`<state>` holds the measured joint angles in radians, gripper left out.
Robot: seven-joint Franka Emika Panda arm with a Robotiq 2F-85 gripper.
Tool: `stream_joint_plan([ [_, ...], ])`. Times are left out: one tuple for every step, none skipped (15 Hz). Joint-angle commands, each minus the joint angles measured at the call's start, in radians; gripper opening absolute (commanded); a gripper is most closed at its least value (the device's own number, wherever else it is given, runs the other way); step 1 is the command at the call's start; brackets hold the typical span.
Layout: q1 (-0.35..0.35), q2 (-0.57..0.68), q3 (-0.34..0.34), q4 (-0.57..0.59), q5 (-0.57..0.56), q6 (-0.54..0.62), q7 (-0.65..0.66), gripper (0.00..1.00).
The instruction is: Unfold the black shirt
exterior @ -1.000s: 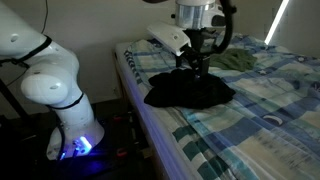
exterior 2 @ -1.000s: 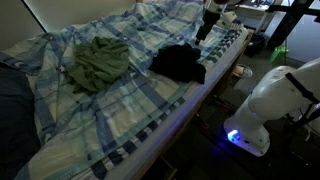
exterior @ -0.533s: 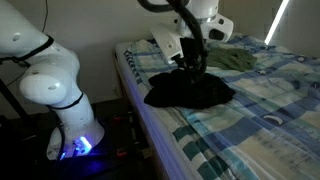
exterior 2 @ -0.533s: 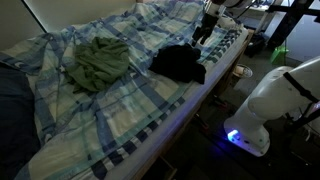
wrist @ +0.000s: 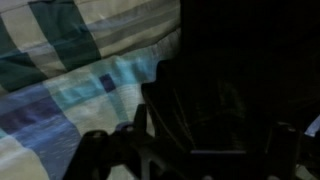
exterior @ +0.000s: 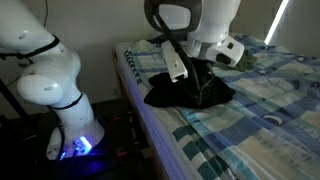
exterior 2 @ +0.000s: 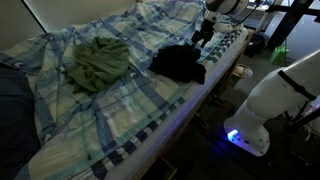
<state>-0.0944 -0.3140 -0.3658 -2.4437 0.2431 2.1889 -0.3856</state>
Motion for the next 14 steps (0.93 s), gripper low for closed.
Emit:
stream_joint_plan([
  [-0.006, 0.100, -0.005, 0.059, 0.075, 0.019, -0.061, 1.00],
  [-0.003, 0.127, -0.008, 0.079, 0.104, 0.009, -0.087, 1.00],
  [-0.004, 0.149, -0.008, 0.096, 0.134, -0.003, -0.117, 1.00],
  [-0.008, 0.170, -0.004, 0.111, 0.156, -0.006, -0.146, 1.00],
  [-0.012, 0.190, -0.001, 0.124, 0.178, -0.009, -0.178, 1.00],
  [-0.017, 0.212, 0.003, 0.136, 0.195, -0.010, -0.209, 1.00],
  [-0.024, 0.232, 0.006, 0.148, 0.206, -0.016, -0.233, 1.00],
  [-0.032, 0.247, 0.010, 0.160, 0.217, -0.029, -0.251, 1.00],
  [-0.041, 0.260, 0.013, 0.168, 0.226, -0.044, -0.259, 1.00],
  [-0.049, 0.272, 0.018, 0.176, 0.230, -0.061, -0.261, 1.00],
  [-0.057, 0.280, 0.024, 0.177, 0.230, -0.075, -0.255, 1.00],
  [-0.063, 0.287, 0.031, 0.177, 0.227, -0.078, -0.251, 0.75],
  [-0.067, 0.295, 0.041, 0.176, 0.213, -0.073, -0.234, 0.74],
  [-0.072, 0.300, 0.047, 0.180, 0.213, -0.078, -0.231, 0.68],
])
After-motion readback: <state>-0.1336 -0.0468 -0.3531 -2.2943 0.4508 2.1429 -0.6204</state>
